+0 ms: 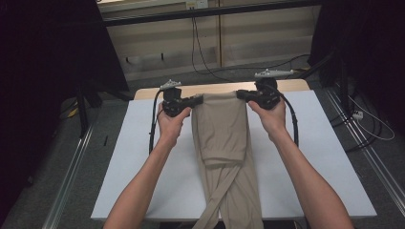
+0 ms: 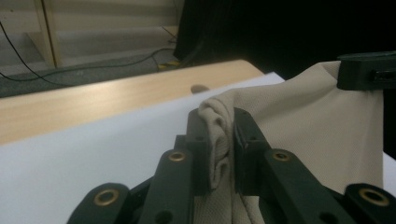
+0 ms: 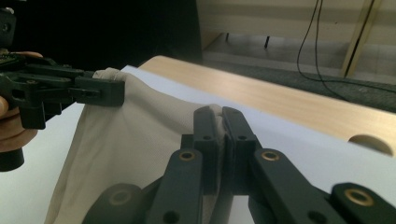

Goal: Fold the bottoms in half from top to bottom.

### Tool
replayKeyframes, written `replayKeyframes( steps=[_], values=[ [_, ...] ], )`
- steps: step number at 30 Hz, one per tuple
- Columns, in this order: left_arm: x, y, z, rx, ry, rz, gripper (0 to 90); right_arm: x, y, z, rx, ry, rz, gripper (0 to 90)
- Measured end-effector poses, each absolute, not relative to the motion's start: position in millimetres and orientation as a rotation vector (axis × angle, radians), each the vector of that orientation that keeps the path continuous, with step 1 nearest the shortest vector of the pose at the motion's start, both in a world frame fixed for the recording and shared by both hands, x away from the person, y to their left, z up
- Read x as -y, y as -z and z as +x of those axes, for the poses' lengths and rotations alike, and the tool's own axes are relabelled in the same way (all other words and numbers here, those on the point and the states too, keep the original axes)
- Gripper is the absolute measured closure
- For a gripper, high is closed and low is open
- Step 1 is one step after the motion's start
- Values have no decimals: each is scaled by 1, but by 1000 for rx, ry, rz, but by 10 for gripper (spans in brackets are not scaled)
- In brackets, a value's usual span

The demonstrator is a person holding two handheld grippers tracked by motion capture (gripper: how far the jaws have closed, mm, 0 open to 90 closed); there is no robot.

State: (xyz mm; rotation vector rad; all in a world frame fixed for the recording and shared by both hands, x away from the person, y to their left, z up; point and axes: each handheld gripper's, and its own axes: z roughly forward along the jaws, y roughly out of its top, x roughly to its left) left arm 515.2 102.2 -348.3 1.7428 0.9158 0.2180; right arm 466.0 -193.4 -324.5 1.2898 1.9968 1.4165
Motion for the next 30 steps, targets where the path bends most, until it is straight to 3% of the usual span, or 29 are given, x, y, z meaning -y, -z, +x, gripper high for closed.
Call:
replayKeyframes(
  steps=[10, 15, 17, 19, 23, 30],
  values=[
    [-95, 310, 558, -922, -280, 1710, 794, 201, 290, 515, -1932, -1423, 1330, 856],
    [-86, 312, 569, -934, -298, 1731, 790, 203, 288, 534, -1899, -1390, 1362, 849],
    [-83, 321, 569, -965, -295, 1742, 718, 200, 295, 537, -1896, -1337, 1370, 774],
    [-85, 329, 567, -993, -288, 1745, 543, 200, 300, 537, -1880, -1289, 1429, 587],
    [-91, 341, 554, -986, -271, 1788, 399, 202, 305, 525, -1897, -1295, 1412, 500],
    [-103, 370, 506, -930, -222, 1839, 301, 192, 329, 476, -2045, -1347, 1311, 500]
  ],
)
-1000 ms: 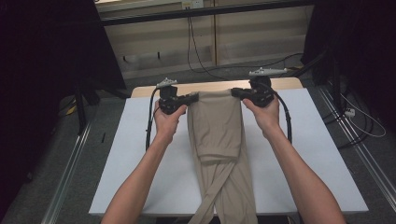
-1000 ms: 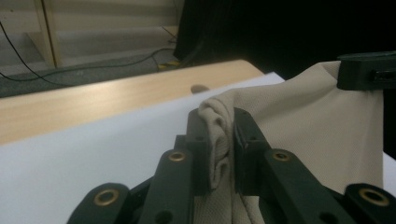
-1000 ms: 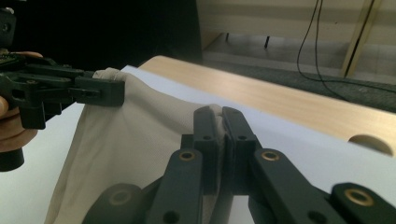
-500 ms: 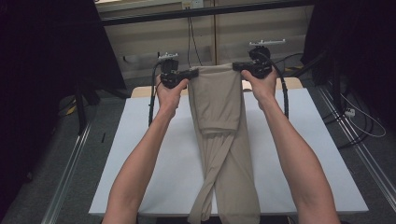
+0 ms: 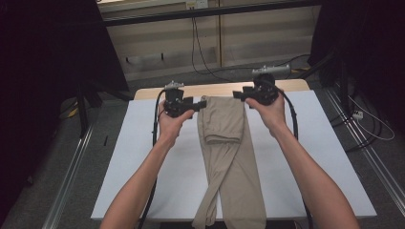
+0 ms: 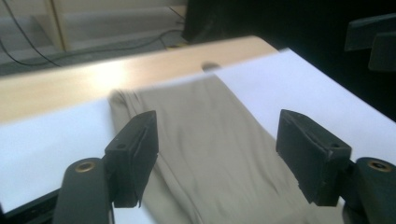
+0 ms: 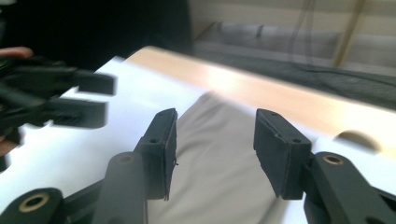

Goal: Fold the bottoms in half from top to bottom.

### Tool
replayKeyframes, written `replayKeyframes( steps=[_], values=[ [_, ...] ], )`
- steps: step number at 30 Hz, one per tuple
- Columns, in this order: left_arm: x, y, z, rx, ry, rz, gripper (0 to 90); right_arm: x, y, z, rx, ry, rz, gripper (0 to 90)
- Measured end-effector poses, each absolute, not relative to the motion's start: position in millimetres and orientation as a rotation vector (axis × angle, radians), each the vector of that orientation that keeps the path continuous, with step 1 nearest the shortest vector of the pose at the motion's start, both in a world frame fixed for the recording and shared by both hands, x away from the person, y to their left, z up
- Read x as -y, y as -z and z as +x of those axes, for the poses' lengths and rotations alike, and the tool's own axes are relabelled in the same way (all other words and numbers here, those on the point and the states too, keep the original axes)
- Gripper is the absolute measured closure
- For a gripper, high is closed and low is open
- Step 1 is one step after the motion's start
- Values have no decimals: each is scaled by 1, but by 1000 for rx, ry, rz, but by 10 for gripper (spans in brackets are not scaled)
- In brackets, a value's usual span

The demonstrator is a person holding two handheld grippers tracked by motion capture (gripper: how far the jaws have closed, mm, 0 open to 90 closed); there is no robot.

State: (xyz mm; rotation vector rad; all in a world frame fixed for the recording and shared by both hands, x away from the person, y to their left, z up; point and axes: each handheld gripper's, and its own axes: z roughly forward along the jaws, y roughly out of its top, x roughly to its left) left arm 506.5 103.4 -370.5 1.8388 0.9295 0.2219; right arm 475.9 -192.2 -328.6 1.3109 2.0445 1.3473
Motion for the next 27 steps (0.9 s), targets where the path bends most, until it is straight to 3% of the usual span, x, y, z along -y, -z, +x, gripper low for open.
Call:
replayKeyframes(
  steps=[6, 13, 16, 27],
  values=[
    [-116, 396, 457, -900, -168, 1886, 267, 181, 366, 414, -2180, -1368, 1242, 525],
    [-134, 412, 404, -906, -232, 1925, 165, 161, 401, 347, -2326, -1371, 1187, 610],
    [-142, 414, 386, -891, -246, 1925, 143, 145, 412, 325, -2389, -1367, 1158, 598],
    [-156, 432, 349, -888, -247, 1926, 122, 106, 438, 291, -2510, -1349, 1016, 611]
  ],
)
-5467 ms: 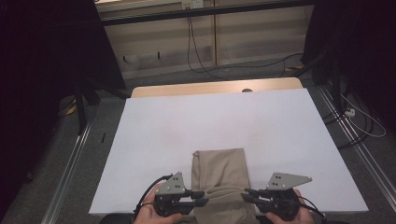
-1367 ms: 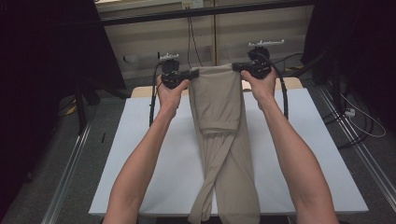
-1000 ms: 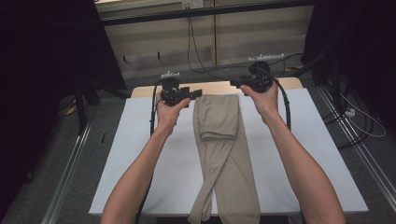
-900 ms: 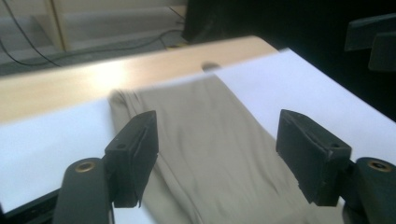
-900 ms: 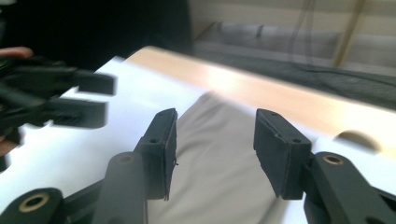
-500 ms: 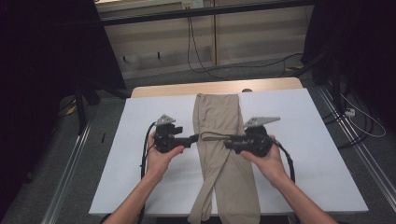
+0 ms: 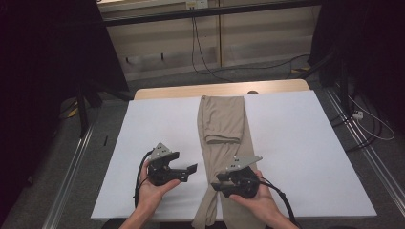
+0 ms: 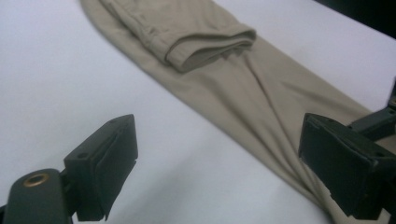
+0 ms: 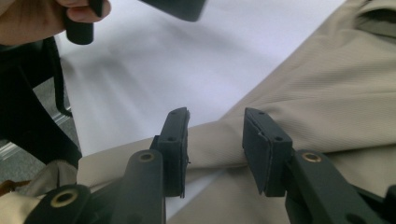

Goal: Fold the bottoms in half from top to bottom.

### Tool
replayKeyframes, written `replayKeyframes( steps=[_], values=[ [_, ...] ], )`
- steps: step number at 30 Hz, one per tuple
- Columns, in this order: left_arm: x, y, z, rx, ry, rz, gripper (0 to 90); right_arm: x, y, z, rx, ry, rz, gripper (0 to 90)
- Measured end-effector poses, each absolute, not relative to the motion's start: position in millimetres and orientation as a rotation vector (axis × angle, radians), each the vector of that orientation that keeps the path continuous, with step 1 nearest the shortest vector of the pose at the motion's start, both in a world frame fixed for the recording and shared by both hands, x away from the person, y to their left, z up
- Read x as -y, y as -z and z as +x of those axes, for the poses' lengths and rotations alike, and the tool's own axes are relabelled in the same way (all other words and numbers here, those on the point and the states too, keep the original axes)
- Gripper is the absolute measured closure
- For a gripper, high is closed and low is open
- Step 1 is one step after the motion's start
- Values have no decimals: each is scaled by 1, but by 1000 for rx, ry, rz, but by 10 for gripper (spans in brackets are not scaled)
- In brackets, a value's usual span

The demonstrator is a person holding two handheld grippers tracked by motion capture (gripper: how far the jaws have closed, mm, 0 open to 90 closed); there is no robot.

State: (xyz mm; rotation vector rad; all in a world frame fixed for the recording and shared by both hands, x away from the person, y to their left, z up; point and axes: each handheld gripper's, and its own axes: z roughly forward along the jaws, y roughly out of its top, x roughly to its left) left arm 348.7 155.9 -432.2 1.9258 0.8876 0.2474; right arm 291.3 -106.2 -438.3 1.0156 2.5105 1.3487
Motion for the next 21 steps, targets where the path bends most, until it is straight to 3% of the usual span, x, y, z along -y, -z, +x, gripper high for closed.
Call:
replayKeyframes(
  steps=[5, 8, 9, 12, 13, 21],
  values=[
    [-151, 438, 350, -892, -221, 1947, 128, 94, 446, 291, -2525, -1277, 952, 580],
    [-148, 439, 348, -879, -209, 1954, 139, 88, 457, 290, -2544, -1219, 946, 606],
    [-148, 438, 347, -873, -202, 1956, 142, 88, 458, 289, -2536, -1222, 939, 628],
    [-147, 439, 346, -869, -208, 1962, 150, 94, 456, 291, -2544, -1263, 1002, 854],
    [-147, 439, 346, -871, -213, 1965, 150, 96, 456, 291, -2542, -1271, 1007, 891],
    [-142, 440, 342, -843, -207, 1981, 163, 114, 439, 279, -2498, -1326, 1019, 900]
  ],
)
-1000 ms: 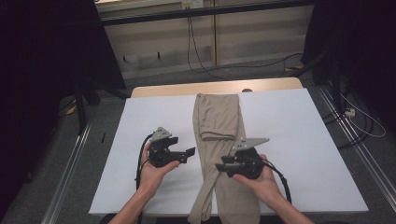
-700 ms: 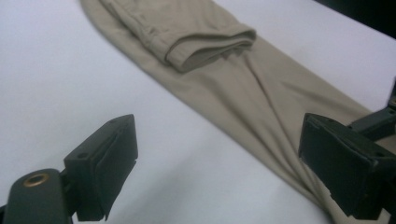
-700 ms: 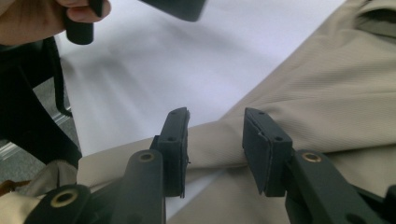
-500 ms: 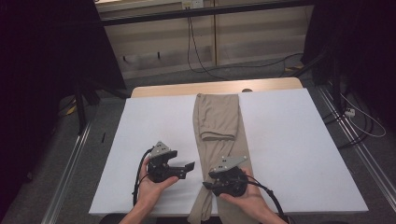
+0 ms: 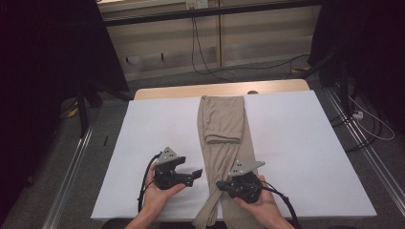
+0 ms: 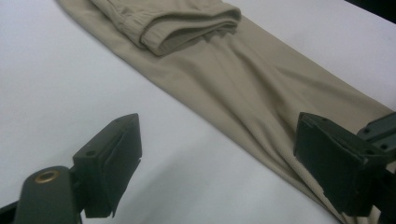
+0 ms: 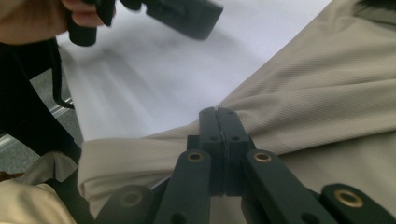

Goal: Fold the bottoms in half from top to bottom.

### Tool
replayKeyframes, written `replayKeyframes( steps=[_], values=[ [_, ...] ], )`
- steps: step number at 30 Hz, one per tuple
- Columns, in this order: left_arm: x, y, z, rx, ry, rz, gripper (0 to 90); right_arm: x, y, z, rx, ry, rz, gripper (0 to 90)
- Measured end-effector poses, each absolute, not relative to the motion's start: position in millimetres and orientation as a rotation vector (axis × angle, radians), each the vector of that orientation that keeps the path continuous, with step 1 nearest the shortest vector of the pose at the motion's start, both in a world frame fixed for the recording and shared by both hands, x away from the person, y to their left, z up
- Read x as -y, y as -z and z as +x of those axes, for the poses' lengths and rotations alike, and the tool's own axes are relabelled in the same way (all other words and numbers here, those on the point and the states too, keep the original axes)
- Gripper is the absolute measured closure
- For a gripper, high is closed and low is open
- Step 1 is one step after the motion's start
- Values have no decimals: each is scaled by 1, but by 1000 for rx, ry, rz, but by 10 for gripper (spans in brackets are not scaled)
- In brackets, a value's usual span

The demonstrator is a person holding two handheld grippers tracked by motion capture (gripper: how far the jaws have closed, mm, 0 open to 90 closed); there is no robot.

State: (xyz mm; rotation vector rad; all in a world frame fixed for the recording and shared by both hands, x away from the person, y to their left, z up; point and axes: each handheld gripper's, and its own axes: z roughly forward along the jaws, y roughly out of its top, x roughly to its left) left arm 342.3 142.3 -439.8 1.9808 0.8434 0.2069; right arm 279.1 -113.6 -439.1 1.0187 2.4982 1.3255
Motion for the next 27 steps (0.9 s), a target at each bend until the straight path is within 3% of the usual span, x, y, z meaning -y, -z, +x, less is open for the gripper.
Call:
replayKeyframes(
  steps=[2, 17, 23, 27],
  values=[
    [-140, 441, 341, -838, -191, 1989, 176, 119, 434, 275, -2492, -1320, 1012, 900],
    [-98, 441, 315, -586, 2, 2139, 647, 161, 422, 260, -2451, -1272, 1072, 900],
    [-89, 443, 307, -530, 37, 2169, 727, 177, 420, 257, -2427, -1246, 1106, 900],
    [-84, 444, 304, -502, 53, 2191, 726, 189, 424, 253, -2423, -1231, 1139, 900]
  ],
)
